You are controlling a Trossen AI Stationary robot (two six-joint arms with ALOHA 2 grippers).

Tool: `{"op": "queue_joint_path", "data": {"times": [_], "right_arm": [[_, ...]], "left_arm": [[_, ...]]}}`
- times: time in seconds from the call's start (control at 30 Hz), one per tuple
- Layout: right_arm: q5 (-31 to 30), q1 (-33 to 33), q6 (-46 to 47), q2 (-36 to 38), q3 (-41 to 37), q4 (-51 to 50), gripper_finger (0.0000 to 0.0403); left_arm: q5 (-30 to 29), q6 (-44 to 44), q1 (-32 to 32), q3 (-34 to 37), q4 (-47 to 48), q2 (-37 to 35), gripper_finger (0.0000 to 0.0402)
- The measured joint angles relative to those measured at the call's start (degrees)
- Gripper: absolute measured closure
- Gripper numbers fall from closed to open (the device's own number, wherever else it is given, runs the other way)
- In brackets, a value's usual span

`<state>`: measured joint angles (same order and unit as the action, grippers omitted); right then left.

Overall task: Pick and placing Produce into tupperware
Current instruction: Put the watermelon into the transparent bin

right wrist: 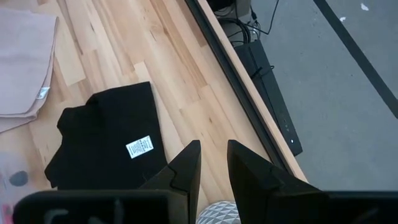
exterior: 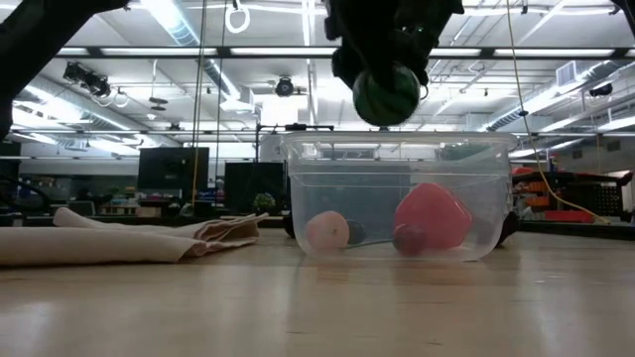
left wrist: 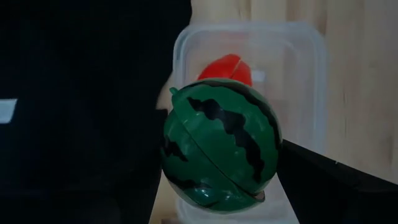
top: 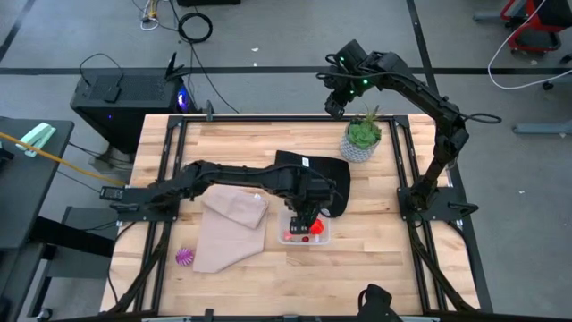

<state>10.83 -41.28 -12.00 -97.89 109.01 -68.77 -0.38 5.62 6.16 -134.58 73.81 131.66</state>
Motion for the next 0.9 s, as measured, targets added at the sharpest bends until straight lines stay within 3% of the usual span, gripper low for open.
{"op": "queue_joint_path", "data": {"times": [0.57,0.9], "right_arm": [[0.6,0.1,-0.6,0.0,0.0,-0.3,0.0316],[0.6,0.1,-0.6,0.0,0.0,-0.7,0.0316]], "left_arm": [[-2.5,9.5,3.7,0.0,0.0,5.2,0.0104],[-3.7,19.0,3.5,0.0,6.4,5.2,0.0104]]}}
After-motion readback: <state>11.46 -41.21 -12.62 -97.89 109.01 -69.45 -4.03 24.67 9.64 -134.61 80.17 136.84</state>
